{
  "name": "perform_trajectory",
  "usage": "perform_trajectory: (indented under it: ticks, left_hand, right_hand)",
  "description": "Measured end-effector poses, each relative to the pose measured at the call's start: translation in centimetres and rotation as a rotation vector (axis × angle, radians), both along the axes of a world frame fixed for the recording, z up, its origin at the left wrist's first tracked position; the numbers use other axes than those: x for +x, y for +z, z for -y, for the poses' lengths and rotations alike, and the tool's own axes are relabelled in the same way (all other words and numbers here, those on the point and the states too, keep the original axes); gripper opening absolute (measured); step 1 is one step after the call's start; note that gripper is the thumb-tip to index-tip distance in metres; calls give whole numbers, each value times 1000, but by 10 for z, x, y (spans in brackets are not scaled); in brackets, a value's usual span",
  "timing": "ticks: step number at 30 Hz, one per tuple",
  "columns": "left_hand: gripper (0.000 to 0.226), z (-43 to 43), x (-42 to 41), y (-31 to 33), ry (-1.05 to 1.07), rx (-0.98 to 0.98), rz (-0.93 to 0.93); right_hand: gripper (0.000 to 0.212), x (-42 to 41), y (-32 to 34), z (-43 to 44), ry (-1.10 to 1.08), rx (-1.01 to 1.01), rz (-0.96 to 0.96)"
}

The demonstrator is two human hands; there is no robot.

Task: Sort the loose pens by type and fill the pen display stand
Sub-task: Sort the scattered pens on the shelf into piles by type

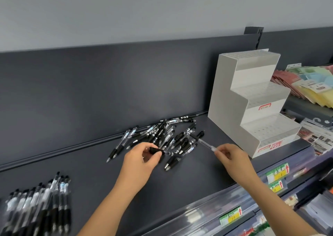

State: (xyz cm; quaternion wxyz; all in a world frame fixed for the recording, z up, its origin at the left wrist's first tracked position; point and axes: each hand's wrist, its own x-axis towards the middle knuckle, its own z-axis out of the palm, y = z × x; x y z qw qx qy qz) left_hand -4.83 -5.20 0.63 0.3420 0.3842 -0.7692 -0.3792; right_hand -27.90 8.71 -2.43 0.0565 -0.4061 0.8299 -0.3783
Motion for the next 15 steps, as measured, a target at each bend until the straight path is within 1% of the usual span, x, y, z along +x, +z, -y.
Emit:
perform_trajectory:
  ticks: [3,4,6,8,9,11,13,15]
  left_hand:
    - [8,1,19,19,35,163,-256]
    - [7,2,25,24,49,197,-313]
    - [11,7,39,30,85,215,-346]
    - [17,15,55,31,112,189,-271]
    - [18,19,64,29,128,157,-189]
    - [12,29,84,25,175,106,-26]
    - [10,36,105,21,233,107,65]
    - [14,41,125,18,280,100,127]
  right_hand:
    - [10,16,8,9,26,-103,89]
    - [9,21,10,12,25,-137,120]
    - [8,30,14,19,23,-195,157]
    - [8,39,18,24,38,-230,172]
    - [8,43,19,27,50,-236,175]
    - [7,51,20,32,76,-238,179]
    - [9,61,19,38,103,-232,193]
    - [11,72,18,45,141,-217,195]
